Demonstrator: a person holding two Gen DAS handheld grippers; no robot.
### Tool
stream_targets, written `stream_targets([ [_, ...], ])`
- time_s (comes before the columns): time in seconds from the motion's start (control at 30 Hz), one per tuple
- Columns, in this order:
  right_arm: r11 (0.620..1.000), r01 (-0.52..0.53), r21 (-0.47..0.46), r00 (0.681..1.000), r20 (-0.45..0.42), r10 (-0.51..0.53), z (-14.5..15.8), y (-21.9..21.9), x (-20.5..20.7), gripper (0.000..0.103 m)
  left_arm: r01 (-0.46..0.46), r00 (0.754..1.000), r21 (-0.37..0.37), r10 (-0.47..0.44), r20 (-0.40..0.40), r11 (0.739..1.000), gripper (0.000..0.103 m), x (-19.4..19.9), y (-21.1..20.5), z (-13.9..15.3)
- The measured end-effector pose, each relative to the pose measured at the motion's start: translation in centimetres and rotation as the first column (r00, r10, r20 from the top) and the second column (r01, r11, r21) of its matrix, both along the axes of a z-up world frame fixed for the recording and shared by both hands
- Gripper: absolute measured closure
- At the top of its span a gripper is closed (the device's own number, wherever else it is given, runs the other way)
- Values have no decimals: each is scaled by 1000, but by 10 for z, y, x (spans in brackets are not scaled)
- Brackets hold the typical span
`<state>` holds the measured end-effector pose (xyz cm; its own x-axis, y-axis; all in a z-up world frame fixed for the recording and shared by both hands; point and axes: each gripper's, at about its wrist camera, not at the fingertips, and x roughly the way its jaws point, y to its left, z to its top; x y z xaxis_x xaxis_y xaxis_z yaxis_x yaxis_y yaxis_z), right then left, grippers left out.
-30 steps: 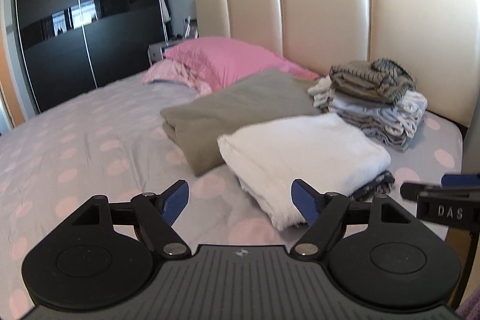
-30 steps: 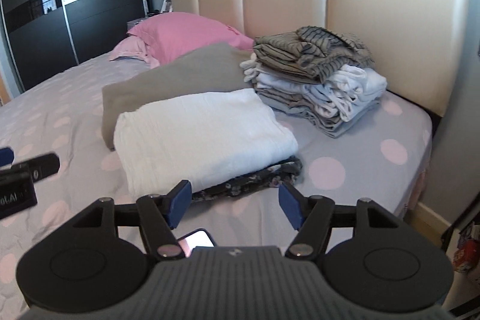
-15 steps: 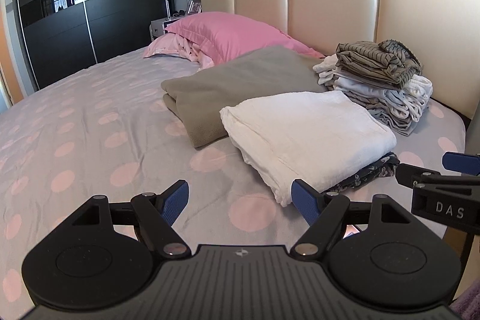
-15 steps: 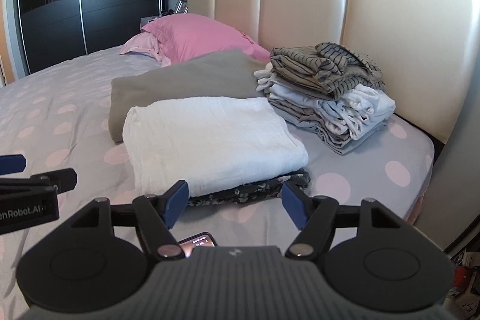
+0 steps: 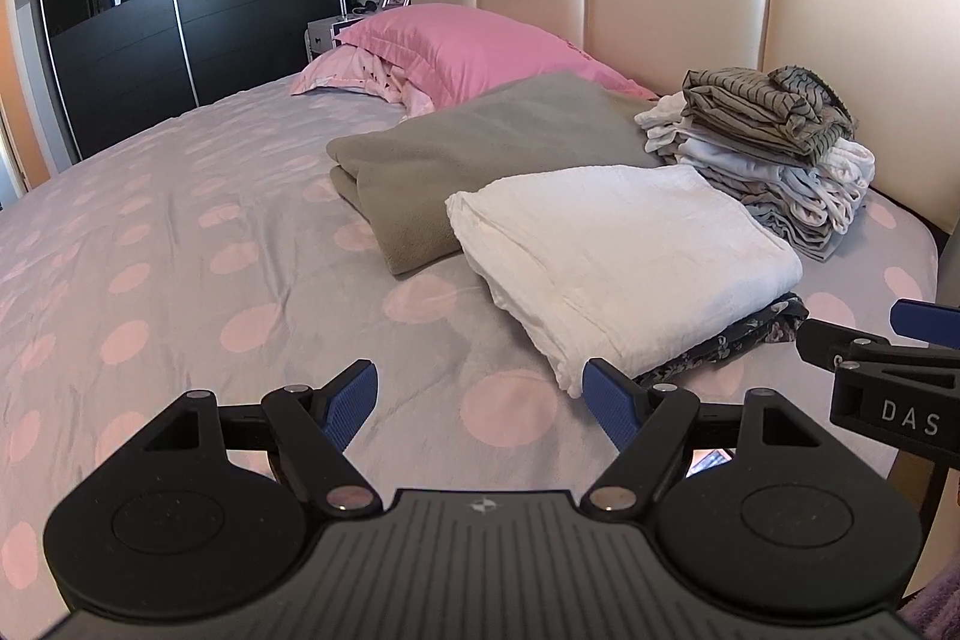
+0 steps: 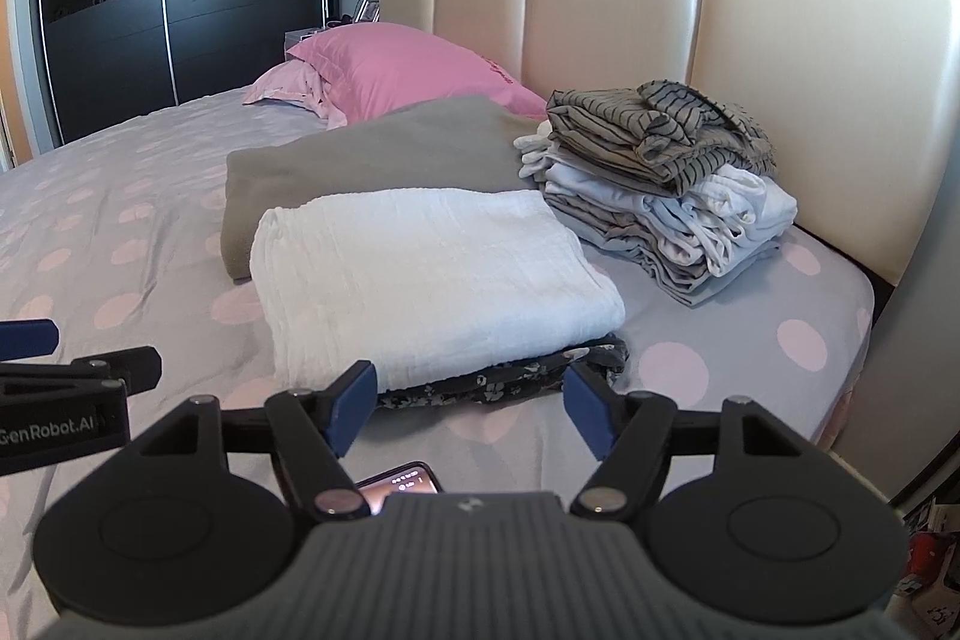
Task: Fold clothes
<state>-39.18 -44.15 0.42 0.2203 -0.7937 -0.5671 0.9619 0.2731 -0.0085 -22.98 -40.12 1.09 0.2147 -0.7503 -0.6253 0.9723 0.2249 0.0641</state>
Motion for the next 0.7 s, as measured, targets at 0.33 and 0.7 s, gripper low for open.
stream_targets([
  [0.33, 1000, 1, 11, 1000, 15, -1, 0, -1, 0, 32, 3, 1000, 1, -3, 3, 1000, 28, 0, 1, 0],
  [0.7, 1000, 4, 8, 1000, 20, -4, 0, 1, 0, 32, 7, 1000, 8, -7, -1, 1000, 28, 0, 3, 0],
])
